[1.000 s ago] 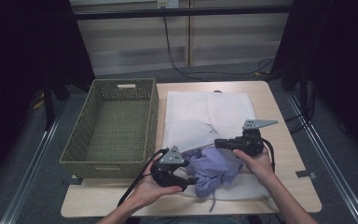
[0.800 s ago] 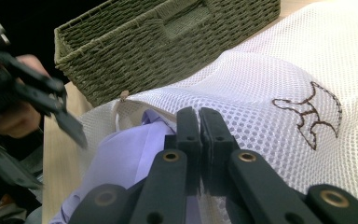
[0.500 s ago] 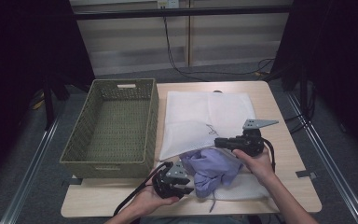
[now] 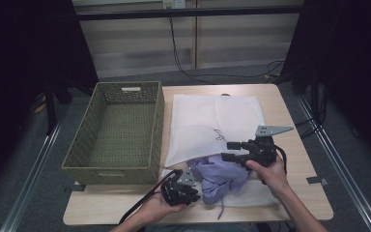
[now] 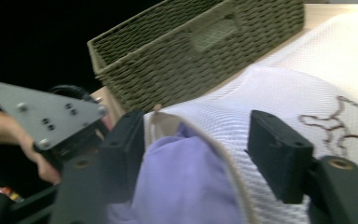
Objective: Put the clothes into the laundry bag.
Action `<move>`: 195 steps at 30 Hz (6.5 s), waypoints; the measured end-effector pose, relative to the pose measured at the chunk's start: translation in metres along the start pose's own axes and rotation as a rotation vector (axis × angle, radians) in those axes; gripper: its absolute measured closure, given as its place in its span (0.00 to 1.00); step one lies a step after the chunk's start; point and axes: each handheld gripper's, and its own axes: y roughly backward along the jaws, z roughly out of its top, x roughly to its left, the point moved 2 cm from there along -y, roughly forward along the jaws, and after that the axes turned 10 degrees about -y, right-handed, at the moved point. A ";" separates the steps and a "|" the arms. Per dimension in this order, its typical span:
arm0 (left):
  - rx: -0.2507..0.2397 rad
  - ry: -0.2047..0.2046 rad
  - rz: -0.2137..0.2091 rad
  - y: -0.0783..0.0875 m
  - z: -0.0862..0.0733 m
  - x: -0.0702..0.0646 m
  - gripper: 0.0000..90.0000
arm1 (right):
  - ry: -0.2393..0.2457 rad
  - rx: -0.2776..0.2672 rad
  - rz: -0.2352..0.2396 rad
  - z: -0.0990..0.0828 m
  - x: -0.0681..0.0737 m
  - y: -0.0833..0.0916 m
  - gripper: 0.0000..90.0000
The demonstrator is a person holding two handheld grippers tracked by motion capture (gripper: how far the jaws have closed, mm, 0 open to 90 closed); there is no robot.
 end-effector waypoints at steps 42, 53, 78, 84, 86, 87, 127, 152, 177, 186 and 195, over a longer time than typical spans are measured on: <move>-0.020 0.011 -0.005 -0.002 0.000 0.001 0.85 | 0.134 0.299 -0.016 -0.078 0.027 -0.046 0.44; 0.005 -0.003 -0.010 -0.001 0.001 0.001 0.86 | 0.149 0.347 -0.055 -0.081 0.018 -0.053 0.74; 0.009 0.003 -0.020 -0.002 0.002 0.001 0.97 | 0.090 0.320 -0.101 -0.076 0.008 -0.052 0.96; 0.001 -0.002 -0.028 -0.002 0.002 0.001 0.98 | 0.098 0.315 -0.111 -0.074 0.008 -0.052 0.96; 0.008 0.001 -0.024 -0.002 0.002 0.001 0.98 | 0.102 0.311 -0.118 -0.073 0.007 -0.052 0.95; 0.004 0.001 -0.023 -0.002 0.002 0.001 0.98 | 0.100 0.311 -0.122 -0.073 0.006 -0.052 0.95; 0.001 -0.031 -0.023 -0.003 0.003 0.001 0.98 | 0.044 0.283 -0.193 -0.063 -0.008 -0.060 0.94; 0.006 -0.031 -0.020 -0.003 0.003 0.000 0.98 | 0.016 0.254 -0.292 -0.045 -0.028 -0.074 0.94; 0.018 -0.044 -0.010 -0.003 0.004 -0.001 0.97 | -0.012 0.189 -0.380 -0.033 -0.043 -0.082 0.93; 0.043 -0.029 -0.018 0.001 0.002 0.002 0.96 | 0.008 0.203 -0.282 -0.034 -0.028 -0.069 0.80; 0.013 0.017 -0.039 0.002 0.006 0.002 0.94 | 0.033 0.193 -0.196 -0.032 -0.011 -0.042 0.80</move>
